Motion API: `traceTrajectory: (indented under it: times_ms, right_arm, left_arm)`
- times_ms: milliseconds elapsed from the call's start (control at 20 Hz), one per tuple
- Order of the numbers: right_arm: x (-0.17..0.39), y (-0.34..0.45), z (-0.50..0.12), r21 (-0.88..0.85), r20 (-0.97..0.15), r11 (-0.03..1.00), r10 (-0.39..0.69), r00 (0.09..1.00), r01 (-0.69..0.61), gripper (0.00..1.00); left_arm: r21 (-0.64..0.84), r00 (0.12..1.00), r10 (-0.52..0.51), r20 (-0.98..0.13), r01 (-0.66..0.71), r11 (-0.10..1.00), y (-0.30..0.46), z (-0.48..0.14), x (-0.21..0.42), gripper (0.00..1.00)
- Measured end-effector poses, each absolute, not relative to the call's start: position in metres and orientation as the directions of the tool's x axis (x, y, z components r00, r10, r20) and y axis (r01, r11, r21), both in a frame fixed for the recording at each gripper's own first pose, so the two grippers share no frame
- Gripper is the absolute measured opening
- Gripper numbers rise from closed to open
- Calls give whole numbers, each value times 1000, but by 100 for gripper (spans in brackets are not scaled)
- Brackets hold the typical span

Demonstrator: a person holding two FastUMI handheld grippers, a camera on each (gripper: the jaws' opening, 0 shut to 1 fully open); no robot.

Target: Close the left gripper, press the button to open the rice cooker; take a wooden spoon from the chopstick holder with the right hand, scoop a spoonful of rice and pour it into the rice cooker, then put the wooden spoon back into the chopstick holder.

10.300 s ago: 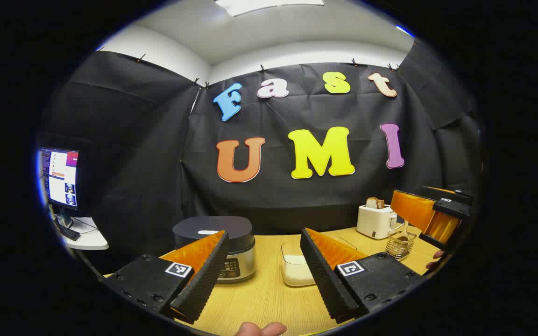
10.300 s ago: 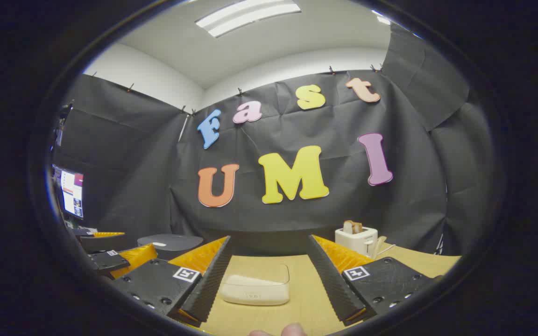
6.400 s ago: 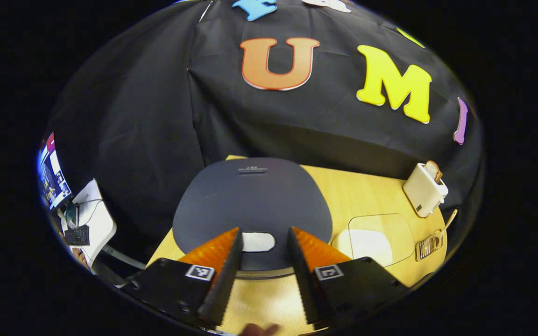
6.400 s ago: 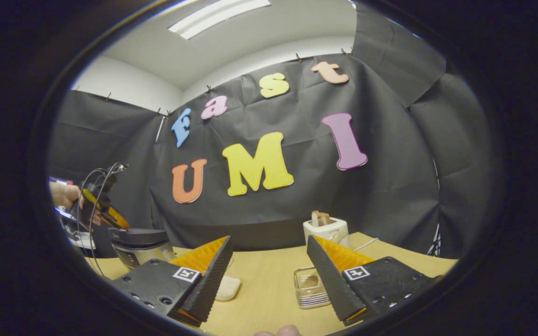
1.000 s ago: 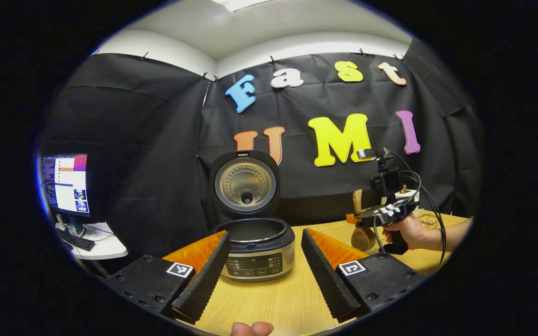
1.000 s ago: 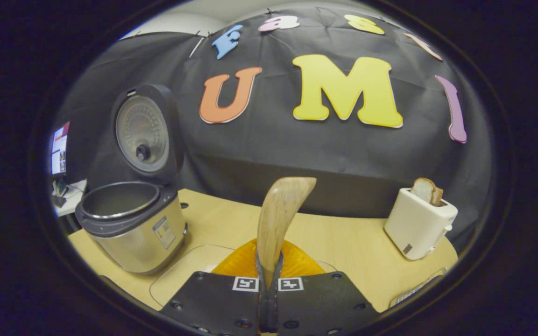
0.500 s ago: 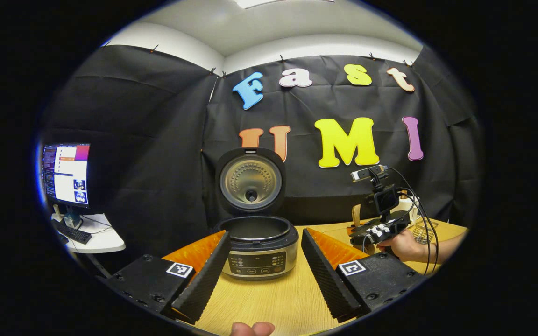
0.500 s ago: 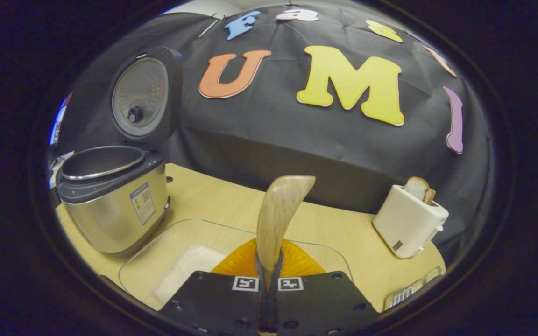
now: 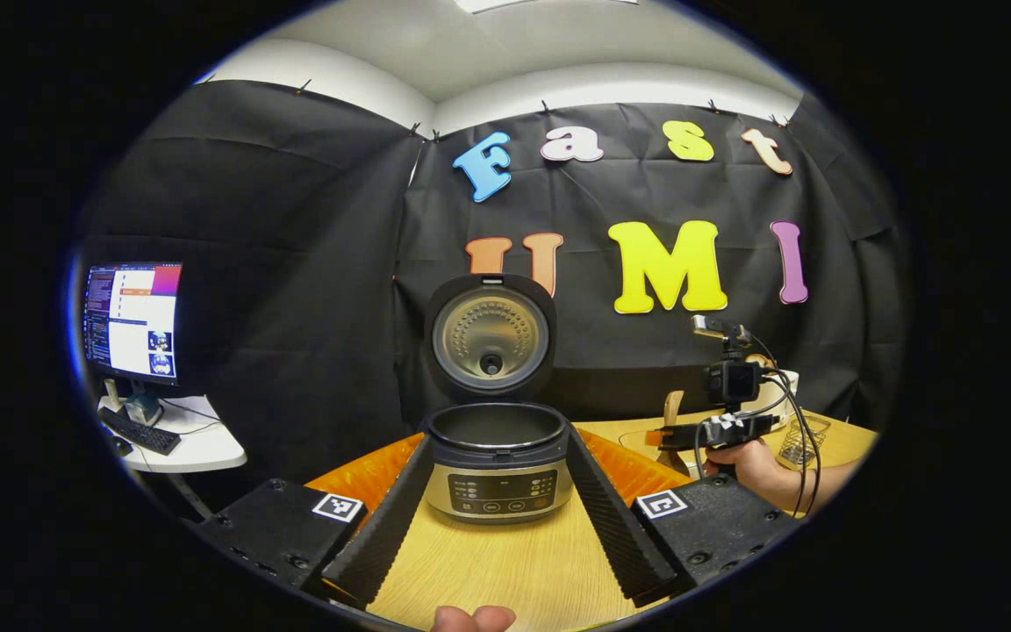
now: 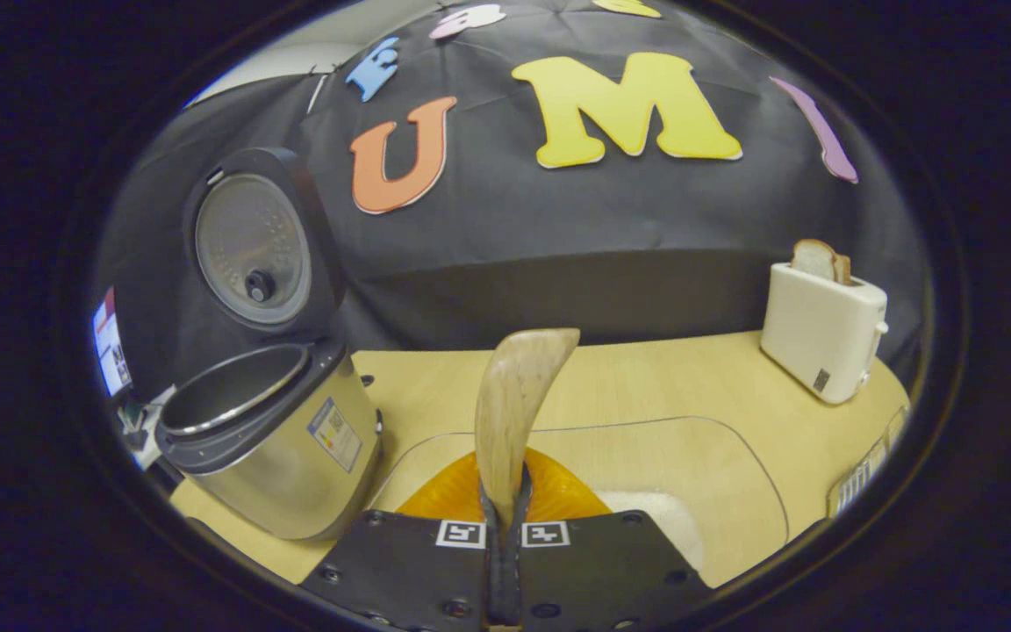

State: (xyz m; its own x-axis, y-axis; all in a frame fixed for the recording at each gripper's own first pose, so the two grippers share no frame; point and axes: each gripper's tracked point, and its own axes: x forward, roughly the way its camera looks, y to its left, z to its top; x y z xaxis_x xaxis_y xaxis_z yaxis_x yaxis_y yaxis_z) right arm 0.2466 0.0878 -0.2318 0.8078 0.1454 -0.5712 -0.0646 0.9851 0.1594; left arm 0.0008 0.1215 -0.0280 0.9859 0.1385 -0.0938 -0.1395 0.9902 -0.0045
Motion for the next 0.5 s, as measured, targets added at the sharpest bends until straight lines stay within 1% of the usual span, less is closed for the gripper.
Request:
traceTrajectory:
  times_ms: [350,500]
  right_arm:
    - [249,76,-233,423,-578,905,226,784,51,0]
    - [250,82,-225,496,-549,867,264,793,54,0]
  left_arm:
    - [49,975,199,-97,-195,980,135,-29,-1,97]
    - [65,974,200,-107,-194,979,133,-33,0,97]
